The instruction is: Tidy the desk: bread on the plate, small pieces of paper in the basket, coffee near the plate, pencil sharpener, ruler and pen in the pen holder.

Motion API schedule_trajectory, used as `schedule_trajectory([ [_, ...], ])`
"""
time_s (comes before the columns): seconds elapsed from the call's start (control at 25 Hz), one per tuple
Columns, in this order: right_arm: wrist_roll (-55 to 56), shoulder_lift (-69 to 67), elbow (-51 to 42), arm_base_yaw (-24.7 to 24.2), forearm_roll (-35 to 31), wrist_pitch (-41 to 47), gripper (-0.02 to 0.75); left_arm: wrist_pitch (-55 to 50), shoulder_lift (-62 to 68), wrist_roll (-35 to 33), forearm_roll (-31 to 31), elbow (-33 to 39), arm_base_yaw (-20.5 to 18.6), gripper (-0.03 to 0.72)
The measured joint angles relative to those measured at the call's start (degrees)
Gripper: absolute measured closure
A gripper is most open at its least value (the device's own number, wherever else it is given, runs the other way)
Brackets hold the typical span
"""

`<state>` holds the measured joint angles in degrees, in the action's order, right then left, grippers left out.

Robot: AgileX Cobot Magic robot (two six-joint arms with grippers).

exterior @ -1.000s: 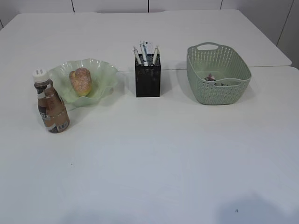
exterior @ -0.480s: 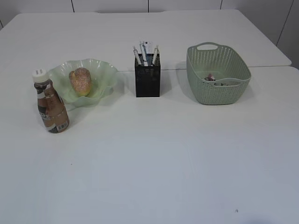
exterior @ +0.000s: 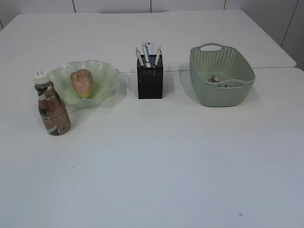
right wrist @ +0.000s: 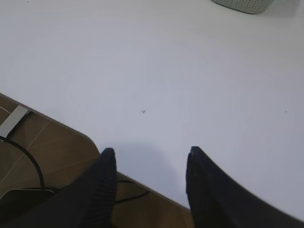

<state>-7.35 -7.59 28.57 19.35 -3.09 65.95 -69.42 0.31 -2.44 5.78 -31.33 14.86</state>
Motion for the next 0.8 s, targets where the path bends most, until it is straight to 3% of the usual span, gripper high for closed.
schedule_trajectory([
  [0.56,-0.20,5.46,-0.31,0.00,-0.44,0.00,0.351,0.00,0.00,-0.13,0.00,0.00,0.00,0.256],
  [0.8,-0.20,7.47,-0.31,0.00,-0.44,0.00,0.351,0.00,0.00,-0.13,0.00,0.00,0.00,0.319],
])
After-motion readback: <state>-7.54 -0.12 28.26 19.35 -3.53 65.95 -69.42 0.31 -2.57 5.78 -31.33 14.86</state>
